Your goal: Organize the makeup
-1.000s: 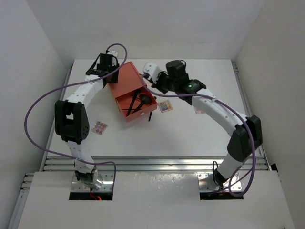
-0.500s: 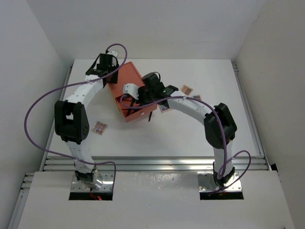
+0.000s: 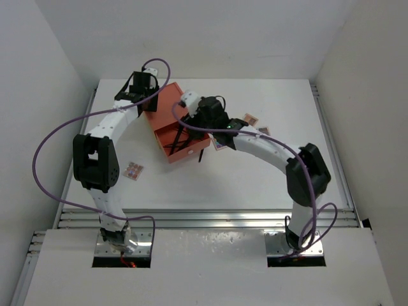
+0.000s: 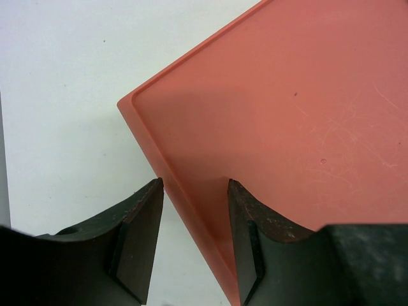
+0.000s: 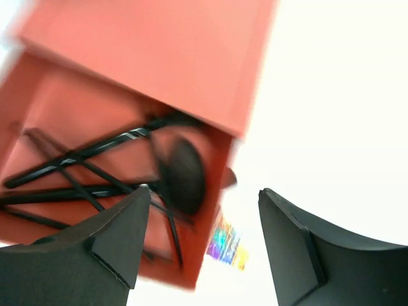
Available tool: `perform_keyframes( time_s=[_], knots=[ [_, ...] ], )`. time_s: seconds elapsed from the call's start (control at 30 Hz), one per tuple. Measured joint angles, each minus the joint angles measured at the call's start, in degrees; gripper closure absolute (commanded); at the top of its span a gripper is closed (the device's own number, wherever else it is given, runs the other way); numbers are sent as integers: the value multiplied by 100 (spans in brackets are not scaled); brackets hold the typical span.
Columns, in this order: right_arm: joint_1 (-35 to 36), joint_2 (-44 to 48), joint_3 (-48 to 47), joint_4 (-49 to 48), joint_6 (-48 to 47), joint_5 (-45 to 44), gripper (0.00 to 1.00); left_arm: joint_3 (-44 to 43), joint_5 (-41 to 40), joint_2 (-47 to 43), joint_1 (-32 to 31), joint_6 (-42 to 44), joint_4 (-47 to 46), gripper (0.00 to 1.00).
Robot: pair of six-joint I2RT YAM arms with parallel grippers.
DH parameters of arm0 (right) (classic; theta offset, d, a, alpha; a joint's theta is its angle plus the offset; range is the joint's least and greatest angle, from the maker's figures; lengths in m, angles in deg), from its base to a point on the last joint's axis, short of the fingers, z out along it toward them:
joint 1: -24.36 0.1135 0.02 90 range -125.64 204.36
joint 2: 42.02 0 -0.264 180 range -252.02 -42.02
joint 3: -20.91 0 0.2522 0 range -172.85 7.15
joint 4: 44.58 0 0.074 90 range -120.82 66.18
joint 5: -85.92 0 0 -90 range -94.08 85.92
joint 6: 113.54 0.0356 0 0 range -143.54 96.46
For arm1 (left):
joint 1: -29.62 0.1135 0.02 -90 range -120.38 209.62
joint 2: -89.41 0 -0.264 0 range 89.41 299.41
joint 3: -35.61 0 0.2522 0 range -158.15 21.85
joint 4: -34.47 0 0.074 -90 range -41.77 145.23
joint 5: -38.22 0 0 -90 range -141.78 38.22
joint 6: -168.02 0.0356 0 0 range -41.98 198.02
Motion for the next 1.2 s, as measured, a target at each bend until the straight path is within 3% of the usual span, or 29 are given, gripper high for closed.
perform_keyframes(
  time_s=[0.2, 0.33, 0.57, 0.9, 1.2],
  knots=[
    [31, 1751, 2142, -1012, 2555, -2190, 31, 0, -2, 0, 2, 15, 2, 50],
    [315, 1849, 2986, -1357, 3595, -3176, 32, 0, 0, 0, 9, 15, 0, 50],
    [879, 1102, 3733, -2009, 4315, -3591, 33, 0, 2, 0, 11, 15, 4, 50],
    [946, -293, 4146, -4857, 4140, -3303, 42, 0, 9, 0, 52, 15, 4, 50],
    [946, -660, 3764, -4935, 4345, -3300, 42, 0, 7, 0, 79, 13, 2, 50]
  ],
)
